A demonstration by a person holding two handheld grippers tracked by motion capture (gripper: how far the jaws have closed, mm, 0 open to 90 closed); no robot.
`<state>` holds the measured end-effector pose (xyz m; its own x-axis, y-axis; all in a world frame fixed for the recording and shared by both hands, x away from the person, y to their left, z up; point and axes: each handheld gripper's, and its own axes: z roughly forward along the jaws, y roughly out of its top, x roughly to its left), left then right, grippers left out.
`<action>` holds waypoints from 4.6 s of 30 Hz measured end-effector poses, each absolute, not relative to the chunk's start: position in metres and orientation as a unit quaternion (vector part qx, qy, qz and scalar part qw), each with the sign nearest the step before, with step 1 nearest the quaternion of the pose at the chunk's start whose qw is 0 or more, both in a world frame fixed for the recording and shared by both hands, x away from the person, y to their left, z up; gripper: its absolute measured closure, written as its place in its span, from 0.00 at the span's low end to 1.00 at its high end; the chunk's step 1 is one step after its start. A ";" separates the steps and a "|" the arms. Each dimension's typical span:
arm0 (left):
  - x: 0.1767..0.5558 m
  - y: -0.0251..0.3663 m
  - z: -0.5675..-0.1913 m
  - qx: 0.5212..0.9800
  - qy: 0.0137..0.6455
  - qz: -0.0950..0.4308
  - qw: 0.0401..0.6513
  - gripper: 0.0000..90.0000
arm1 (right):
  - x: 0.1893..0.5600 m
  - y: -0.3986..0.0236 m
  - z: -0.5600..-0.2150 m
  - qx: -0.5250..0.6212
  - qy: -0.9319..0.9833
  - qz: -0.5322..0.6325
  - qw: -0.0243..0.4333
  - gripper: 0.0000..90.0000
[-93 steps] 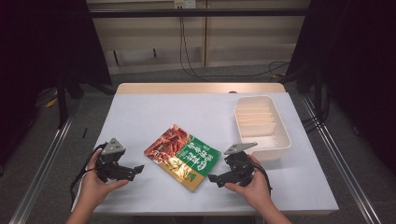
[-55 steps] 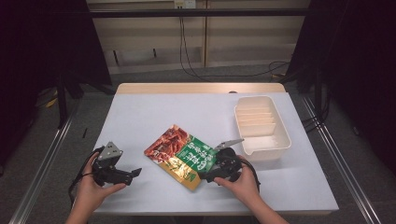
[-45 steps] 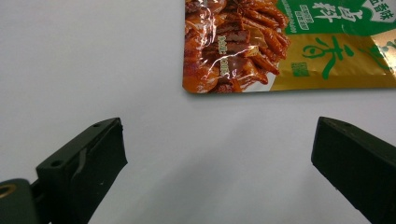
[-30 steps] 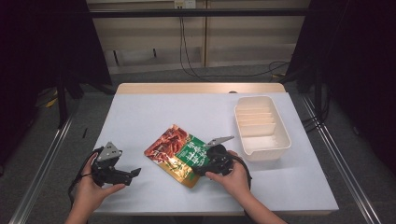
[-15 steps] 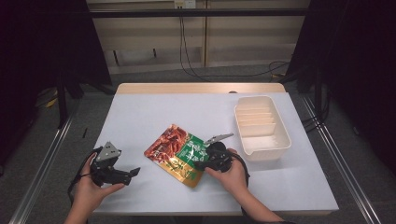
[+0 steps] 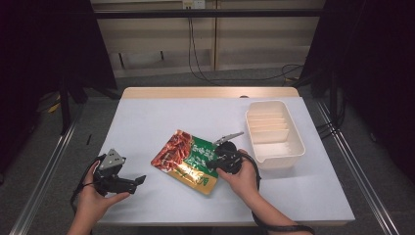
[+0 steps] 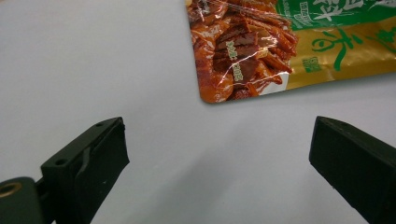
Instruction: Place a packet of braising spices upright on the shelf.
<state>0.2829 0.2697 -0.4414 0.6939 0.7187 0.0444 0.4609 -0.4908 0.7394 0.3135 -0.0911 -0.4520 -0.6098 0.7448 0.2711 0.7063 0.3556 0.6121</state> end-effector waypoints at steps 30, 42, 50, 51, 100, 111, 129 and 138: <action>0.283 0.272 -0.440 0.842 0.353 0.174 0.368 0.05 | 0.351 -0.097 -0.378 0.437 0.861 0.260 -0.023 1.00; 0.283 0.274 -0.439 0.841 0.354 0.174 0.369 0.05 | 0.369 -0.103 -0.348 0.438 0.869 0.230 -0.036 1.00; 0.283 0.274 -0.439 0.841 0.355 0.174 0.368 0.05 | 0.375 -0.101 -0.335 0.450 0.868 0.204 -0.052 1.00; 0.283 0.274 -0.439 0.842 0.356 0.171 0.368 0.05 | 0.376 -0.101 -0.332 0.452 0.867 0.204 -0.052 1.00; 0.281 0.275 -0.438 0.841 0.354 0.166 0.374 0.05 | 0.393 -0.110 -0.227 0.346 0.934 0.082 -0.012 1.00; 0.281 0.276 -0.438 0.838 0.358 0.166 0.376 0.05 | 0.401 -0.115 -0.216 0.338 0.939 0.072 -0.002 1.00; 0.281 0.278 -0.438 0.839 0.358 0.167 0.373 0.05 | 0.410 -0.122 -0.200 0.338 0.938 0.075 -0.006 1.00; 0.281 0.279 -0.438 0.840 0.358 0.169 0.371 0.05 | 0.413 -0.137 -0.192 0.338 0.937 0.082 0.003 1.00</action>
